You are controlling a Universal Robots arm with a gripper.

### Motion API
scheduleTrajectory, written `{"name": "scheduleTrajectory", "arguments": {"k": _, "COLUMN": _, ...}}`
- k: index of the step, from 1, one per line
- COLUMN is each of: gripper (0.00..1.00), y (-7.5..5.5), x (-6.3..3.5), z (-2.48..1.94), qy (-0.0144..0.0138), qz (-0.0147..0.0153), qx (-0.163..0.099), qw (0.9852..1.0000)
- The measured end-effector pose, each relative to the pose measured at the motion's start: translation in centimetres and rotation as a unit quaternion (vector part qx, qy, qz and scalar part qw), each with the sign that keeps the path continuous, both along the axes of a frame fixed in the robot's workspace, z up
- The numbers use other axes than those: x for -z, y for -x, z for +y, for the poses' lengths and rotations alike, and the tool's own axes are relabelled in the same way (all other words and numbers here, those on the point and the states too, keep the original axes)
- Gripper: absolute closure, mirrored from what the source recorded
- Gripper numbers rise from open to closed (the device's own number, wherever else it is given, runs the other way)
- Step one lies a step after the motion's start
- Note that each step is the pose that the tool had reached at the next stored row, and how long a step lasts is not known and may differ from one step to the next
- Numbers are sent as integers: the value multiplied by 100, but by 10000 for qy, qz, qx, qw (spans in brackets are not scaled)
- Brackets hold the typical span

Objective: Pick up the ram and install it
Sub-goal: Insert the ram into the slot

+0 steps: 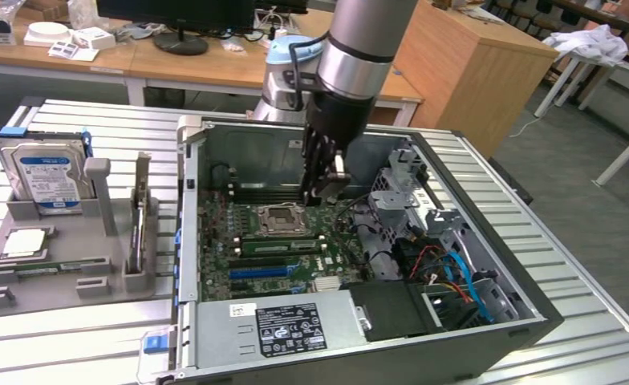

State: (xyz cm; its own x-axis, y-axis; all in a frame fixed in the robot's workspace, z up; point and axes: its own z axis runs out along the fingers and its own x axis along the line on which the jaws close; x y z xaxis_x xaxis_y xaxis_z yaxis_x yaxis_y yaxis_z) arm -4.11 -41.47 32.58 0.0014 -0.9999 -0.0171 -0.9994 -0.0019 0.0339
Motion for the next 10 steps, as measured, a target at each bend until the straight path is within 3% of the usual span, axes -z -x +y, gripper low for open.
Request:
{"name": "scheduleTrajectory", "arguments": {"k": 5, "gripper": 63, "y": 0, "x": -100, "z": 0, "qy": 0, "qz": 0, "qx": 0, "qw": 10000}}
{"name": "scheduleTrajectory", "arguments": {"k": 10, "gripper": 63, "y": 0, "x": -110, "z": 0, "qy": 0, "qz": 0, "qx": 0, "qw": 10000}}
